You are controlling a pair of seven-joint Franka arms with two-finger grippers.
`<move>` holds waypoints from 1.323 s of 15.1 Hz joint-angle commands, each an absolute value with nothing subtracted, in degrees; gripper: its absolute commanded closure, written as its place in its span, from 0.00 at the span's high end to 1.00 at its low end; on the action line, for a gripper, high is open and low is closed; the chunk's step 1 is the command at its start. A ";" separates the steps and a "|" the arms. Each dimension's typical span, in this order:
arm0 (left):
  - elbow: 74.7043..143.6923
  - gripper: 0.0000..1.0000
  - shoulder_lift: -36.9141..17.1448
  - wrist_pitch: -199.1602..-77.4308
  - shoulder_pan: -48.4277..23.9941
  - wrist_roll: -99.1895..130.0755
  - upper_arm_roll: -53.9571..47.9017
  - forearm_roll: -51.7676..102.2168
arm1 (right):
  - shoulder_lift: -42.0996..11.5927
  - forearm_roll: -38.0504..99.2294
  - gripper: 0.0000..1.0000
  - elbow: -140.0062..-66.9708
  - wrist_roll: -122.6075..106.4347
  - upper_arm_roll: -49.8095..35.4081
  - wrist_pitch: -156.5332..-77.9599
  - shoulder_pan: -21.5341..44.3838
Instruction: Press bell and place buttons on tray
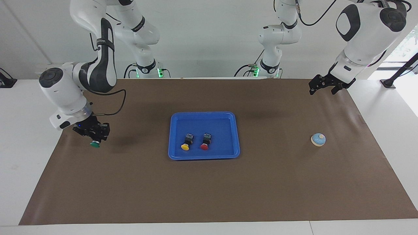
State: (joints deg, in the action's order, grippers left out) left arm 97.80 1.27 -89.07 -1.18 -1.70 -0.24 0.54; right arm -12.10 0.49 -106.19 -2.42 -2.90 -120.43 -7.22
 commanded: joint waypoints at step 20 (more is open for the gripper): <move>97.56 1.00 1.67 -88.33 -1.41 -1.14 0.09 0.70 | -32.08 -0.35 0.00 -92.10 50.71 -2.72 -131.38 35.68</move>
